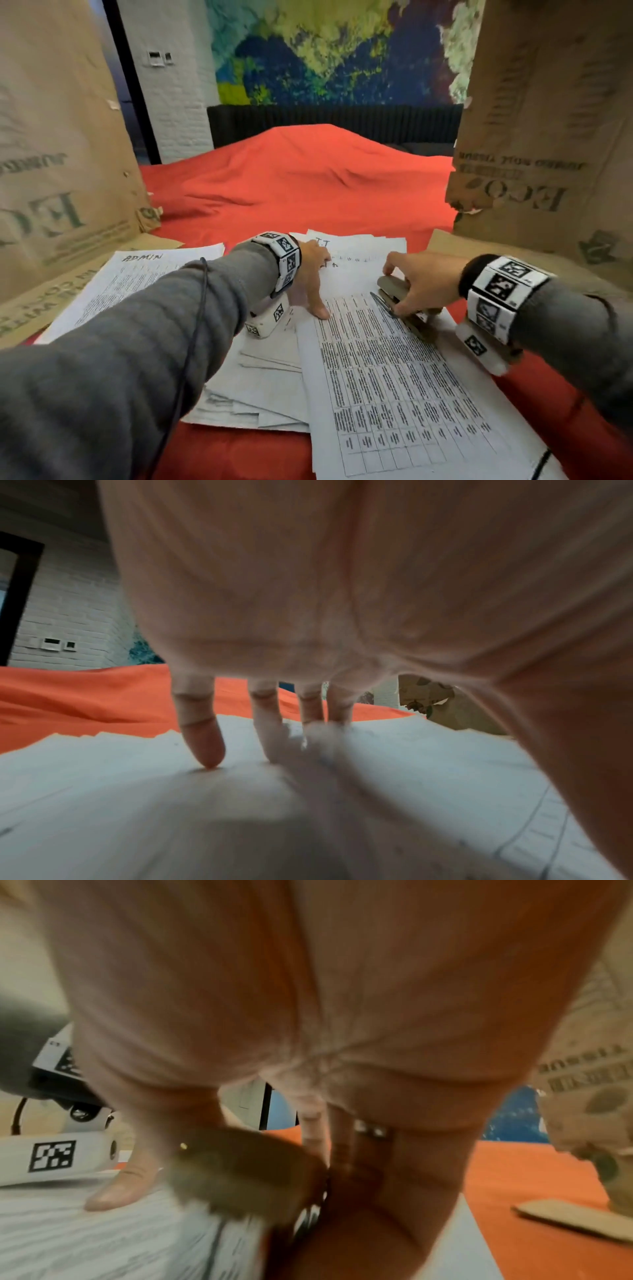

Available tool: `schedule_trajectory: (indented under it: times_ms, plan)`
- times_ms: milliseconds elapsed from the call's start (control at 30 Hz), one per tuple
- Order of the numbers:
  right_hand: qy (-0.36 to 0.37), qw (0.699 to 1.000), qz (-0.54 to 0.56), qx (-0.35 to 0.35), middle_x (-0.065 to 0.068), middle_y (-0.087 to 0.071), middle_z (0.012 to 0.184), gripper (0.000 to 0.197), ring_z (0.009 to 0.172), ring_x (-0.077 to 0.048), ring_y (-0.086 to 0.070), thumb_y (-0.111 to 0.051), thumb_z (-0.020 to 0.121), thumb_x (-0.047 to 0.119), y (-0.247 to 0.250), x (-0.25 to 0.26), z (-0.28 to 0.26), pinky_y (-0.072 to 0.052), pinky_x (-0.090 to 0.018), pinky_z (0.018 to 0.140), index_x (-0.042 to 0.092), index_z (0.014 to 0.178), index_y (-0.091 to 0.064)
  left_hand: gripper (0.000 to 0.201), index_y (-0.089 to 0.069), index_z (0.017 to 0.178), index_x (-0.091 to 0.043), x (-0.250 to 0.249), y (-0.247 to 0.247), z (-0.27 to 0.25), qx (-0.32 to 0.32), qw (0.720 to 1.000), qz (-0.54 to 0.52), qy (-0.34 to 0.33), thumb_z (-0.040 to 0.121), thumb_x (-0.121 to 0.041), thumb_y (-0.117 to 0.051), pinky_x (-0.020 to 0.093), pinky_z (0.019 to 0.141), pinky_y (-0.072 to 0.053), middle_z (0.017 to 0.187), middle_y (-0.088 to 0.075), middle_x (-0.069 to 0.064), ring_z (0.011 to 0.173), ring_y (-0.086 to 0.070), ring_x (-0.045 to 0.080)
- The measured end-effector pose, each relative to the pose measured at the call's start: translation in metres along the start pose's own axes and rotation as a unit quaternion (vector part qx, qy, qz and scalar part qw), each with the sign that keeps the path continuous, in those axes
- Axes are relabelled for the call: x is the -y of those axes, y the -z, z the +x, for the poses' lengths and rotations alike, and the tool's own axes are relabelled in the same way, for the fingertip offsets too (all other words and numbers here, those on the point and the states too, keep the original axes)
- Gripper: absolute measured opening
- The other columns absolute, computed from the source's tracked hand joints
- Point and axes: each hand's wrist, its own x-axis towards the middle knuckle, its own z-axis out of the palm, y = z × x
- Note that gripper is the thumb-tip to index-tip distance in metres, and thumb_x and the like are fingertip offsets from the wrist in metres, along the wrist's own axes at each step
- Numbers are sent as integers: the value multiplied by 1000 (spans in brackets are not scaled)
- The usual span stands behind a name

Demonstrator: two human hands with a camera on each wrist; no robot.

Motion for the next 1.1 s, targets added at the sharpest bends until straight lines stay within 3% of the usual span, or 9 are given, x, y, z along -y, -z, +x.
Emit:
schedule_trajectory:
  times_ms: [167, 267, 400, 533, 600, 700, 900, 1000, 1100]
  plan:
    - [-57, 997, 50, -35, -4, -64, 96, 46, 79, -26, -67, -68, 84, 36, -1, -33, 0, -53, -33, 57, 24, 124, -49, 118, -36, 155, -15, 6, 4, 4, -16, 995, -97, -2, 61, -51, -97, 41, 92, -57, 129, -64, 4, 108, -68, 30]
    - [-129, 989, -18, -72, 1, -56, 90, 41, 84, -25, -61, -68, 84, 27, -2, -70, -7, -40, -28, 56, 17, 122, -56, 109, -33, 156, -12, 16, 2, 1, -11, 976, -216, 5, 70, -32, -97, 47, 99, -57, 88, -66, 6, 84, -79, 29]
    - [-212, 975, 13, -60, -2, -61, 90, 37, 72, -19, -63, -66, 86, 20, -9, -100, -12, -46, -26, 51, 15, 121, -55, 65, -68, 116, 3, 33, 1, -4, -26, 947, -318, -26, 66, -24, -99, 49, 91, -61, 81, -76, 12, 77, -77, 33]
    - [-173, 969, 62, -167, -4, -68, 111, 49, 99, -26, -66, -79, 81, 31, 1, -108, -6, -54, -34, 86, 18, 124, -59, 35, -76, 102, 4, 52, 18, -8, -133, 818, -554, -80, 72, -4, -92, 44, 89, -63, 100, -80, 14, 98, -77, 33]
    - [-60, 898, 360, -245, -6, -69, 115, 37, 113, -28, -65, -74, 88, 10, 15, -93, -9, -51, -40, 95, 15, 123, -63, 26, -76, 101, 3, 54, 36, -19, -197, 725, -651, -104, 77, 1, -86, 42, 87, -64, 105, -79, 18, 94, -77, 30]
    - [83, 696, 683, -203, -14, -68, 116, 52, 101, -31, -66, -60, 80, 1, 37, -53, -17, -47, -46, 92, 2, 131, -61, 22, -74, 104, 6, 55, 67, -35, -299, 621, -709, -150, 84, -2, -82, 48, 86, -62, 106, -75, 25, 87, -74, 32]
    - [186, 593, 623, -475, -28, -67, 128, 50, 117, -45, -67, -62, 79, -10, 90, 8, -18, -54, -58, 102, -13, 129, -57, 42, -64, 117, 17, 49, 116, -79, -438, 542, -663, -274, 89, -11, -79, 51, 93, -60, 116, -71, 30, 97, -73, 32]
    - [230, 533, 657, -482, -30, -65, 127, 48, 116, -46, -66, -56, 81, -8, 113, 13, -25, -53, -61, 101, -12, 129, -49, 46, -66, 107, -3, 48, 121, -96, -509, 546, -618, -247, 79, -31, -90, 31, 92, -58, 104, -79, 1, 99, -75, 11]
    - [247, 573, 671, -400, -34, -56, 140, 70, 128, -51, -56, -74, 82, 5, 101, 12, -15, -45, -67, 107, -13, 140, -39, 28, -67, 94, -6, 47, 92, -81, -441, 572, -656, -221, 78, -15, -88, 26, 84, -60, 80, -79, -11, 84, -75, 4]
